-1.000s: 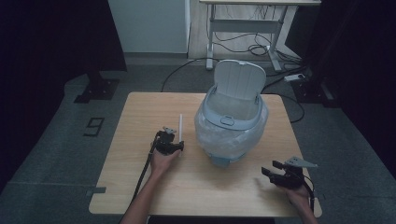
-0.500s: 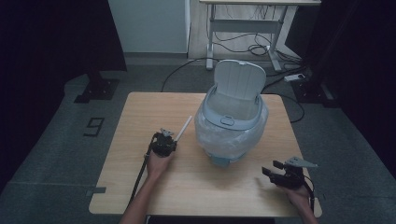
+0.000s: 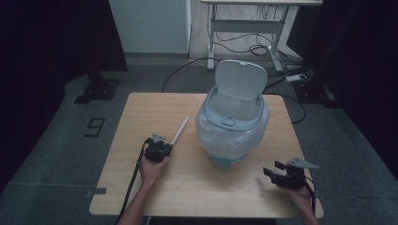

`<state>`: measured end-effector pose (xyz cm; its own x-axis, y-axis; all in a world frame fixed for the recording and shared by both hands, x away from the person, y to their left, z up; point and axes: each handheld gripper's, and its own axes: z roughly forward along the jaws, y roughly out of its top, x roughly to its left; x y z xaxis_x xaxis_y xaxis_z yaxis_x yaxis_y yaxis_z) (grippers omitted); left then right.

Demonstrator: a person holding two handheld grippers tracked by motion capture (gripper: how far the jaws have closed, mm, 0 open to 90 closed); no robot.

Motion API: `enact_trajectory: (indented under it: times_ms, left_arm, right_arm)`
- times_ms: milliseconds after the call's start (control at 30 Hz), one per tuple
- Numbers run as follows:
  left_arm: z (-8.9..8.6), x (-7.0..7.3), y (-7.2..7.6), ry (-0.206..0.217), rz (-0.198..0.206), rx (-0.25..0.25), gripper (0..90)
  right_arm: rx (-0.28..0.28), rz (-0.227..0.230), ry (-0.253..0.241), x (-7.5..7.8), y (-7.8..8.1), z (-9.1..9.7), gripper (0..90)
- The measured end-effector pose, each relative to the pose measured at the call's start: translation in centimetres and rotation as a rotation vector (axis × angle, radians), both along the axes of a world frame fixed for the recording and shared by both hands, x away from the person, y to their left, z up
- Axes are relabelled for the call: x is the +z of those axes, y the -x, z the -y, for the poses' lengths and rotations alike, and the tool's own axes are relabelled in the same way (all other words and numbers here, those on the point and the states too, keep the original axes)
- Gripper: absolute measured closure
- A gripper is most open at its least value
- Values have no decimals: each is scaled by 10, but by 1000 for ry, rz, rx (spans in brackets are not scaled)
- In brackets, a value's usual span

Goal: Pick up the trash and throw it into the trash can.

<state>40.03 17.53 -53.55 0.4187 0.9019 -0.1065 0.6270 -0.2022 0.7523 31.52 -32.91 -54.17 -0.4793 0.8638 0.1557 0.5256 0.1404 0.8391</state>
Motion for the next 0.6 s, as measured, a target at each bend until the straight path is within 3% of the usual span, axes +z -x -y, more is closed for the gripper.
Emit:
enact_trajectory:
  times_ms: [167,600]
  left_arm:
    - [-10,14,11,80,30,-6,800]
    - [-16,40,31,126,109,-50,800]
  right_arm:
    - [1,3,6,0,1,-1,322]
    - [7,-6,16,-2,-1,-2,322]
